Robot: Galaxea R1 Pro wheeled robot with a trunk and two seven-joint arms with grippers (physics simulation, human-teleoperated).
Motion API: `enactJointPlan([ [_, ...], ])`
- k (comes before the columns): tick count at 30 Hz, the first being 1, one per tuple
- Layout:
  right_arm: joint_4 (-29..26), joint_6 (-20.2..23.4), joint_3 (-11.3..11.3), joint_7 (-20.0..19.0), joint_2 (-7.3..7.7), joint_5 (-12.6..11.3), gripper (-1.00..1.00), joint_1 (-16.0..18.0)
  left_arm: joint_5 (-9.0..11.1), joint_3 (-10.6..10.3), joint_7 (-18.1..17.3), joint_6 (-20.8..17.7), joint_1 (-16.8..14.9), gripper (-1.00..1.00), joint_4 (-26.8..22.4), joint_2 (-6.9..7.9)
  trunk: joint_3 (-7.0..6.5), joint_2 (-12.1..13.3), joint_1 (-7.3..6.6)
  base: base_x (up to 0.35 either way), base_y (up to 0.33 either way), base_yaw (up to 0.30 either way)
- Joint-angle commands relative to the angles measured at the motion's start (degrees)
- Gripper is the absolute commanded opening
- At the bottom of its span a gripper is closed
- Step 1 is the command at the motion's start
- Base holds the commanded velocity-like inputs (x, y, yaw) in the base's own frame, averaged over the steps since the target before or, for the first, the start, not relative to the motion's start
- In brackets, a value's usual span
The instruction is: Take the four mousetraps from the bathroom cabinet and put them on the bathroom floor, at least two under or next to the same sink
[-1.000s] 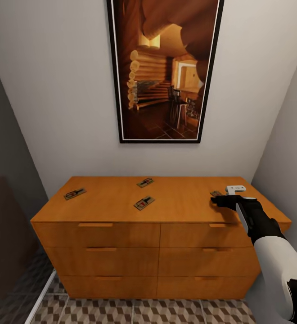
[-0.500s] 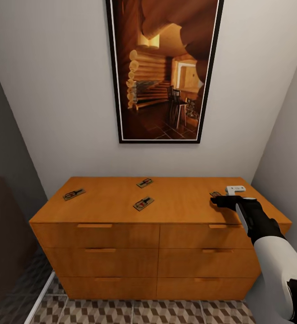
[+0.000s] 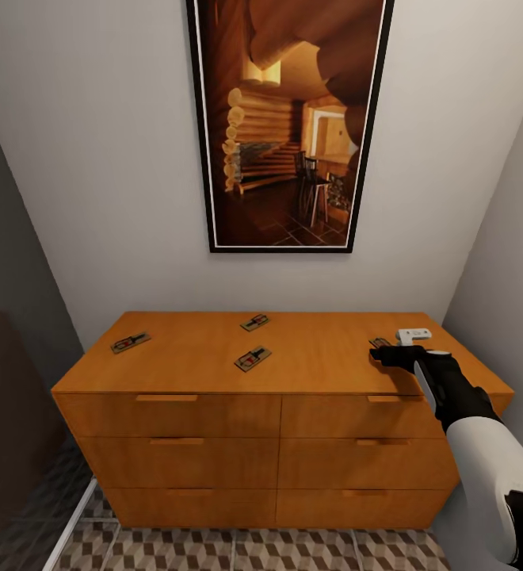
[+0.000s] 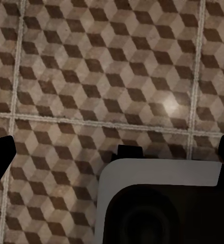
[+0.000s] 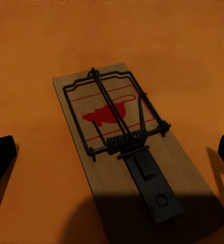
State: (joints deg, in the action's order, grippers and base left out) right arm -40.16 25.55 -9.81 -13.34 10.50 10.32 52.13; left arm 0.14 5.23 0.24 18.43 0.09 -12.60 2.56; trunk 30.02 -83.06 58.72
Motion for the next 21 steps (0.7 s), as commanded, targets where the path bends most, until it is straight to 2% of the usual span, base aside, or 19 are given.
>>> enactJointPlan([
  [1, 0.7, 0.1, -0.2, -0.5, -0.04, 0.8, 1.00, 0.0, 0.0, 0.1, 0.0, 0.1, 0.0, 1.00, -0.1, -0.01, 0.06, 0.0, 0.01, 0.000, 0.000, 0.000],
  [21, 0.7, -0.1, -0.2, -0.6, 0.03, 0.8, 1.00, 0.0, 0.0, 0.1, 0.0, 0.1, 0.0, 1.00, -0.1, -0.01, 0.06, 0.0, 0.01, 0.000, 0.000, 0.000],
])
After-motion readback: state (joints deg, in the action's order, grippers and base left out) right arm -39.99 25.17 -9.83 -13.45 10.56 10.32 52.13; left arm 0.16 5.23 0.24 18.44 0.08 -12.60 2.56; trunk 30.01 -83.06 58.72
